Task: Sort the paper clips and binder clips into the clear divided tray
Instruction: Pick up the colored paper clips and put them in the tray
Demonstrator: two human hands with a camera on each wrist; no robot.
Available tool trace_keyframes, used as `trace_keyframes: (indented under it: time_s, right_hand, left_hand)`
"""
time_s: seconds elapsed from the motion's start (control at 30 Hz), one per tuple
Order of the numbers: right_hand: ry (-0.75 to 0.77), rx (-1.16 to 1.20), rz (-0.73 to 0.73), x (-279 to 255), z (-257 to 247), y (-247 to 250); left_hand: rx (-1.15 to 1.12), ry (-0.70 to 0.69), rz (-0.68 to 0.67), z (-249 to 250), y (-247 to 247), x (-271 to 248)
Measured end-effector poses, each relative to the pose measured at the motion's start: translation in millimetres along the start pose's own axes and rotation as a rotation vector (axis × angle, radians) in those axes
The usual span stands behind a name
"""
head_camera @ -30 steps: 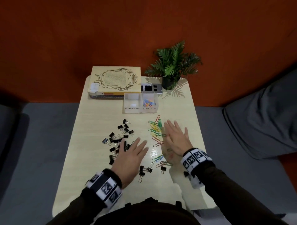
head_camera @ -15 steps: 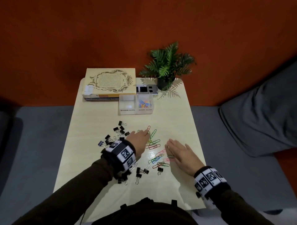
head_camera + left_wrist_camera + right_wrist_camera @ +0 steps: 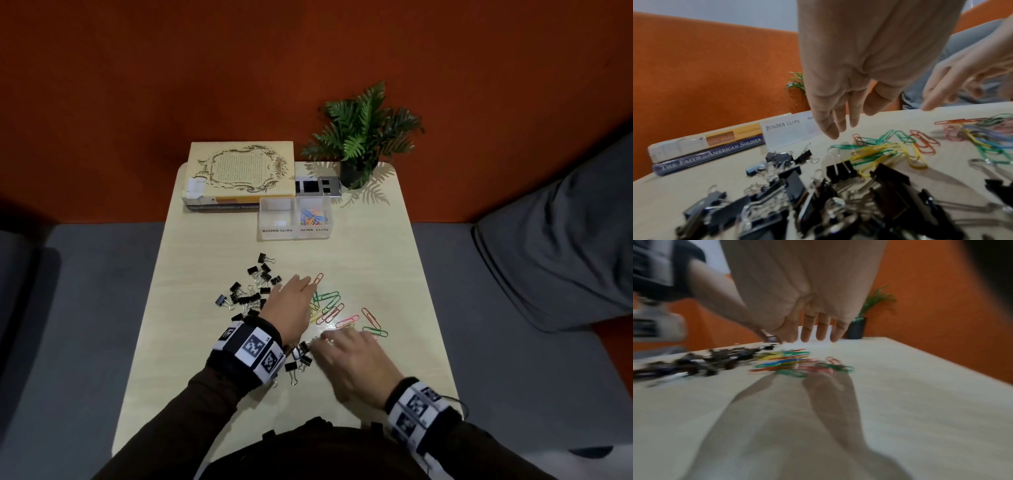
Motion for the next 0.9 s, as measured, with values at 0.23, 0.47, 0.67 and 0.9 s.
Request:
trace_keyframes:
  time_s: [0.23,0.47,0.67,0.9]
  right_hand:
    - [-0.296,0.101,-0.123,-1.3,70.3,13.5]
    - [-0.182,0.243,0.145,11.5,56.4,4.5]
    - [-0.282,0.137,0.165,16.7,57.9,6.5]
    - [-0.386,0.281,0.216,20.4,59.7,19.2]
  left_hand:
    - [-0.010,0.032,-0.154,12.7,-13.1,21.7]
    - [-0.073,0.065,-0.012,6.5,-21.7,21.9]
    - [-0.084,0.119,-0.036,2.4,-18.5,26.4]
    - [-0.325,0.264,0.054,-24.6,21.7,32.9]
Point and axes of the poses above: each hand's wrist, its own x-axis towards the middle knuckle, its own y-axis out of the back of the hand, z = x × y, the point moved 6 cm from there along x, towards the middle knuckle, and after that the axes turned 14 degrees about x, right-handed, at the moved point
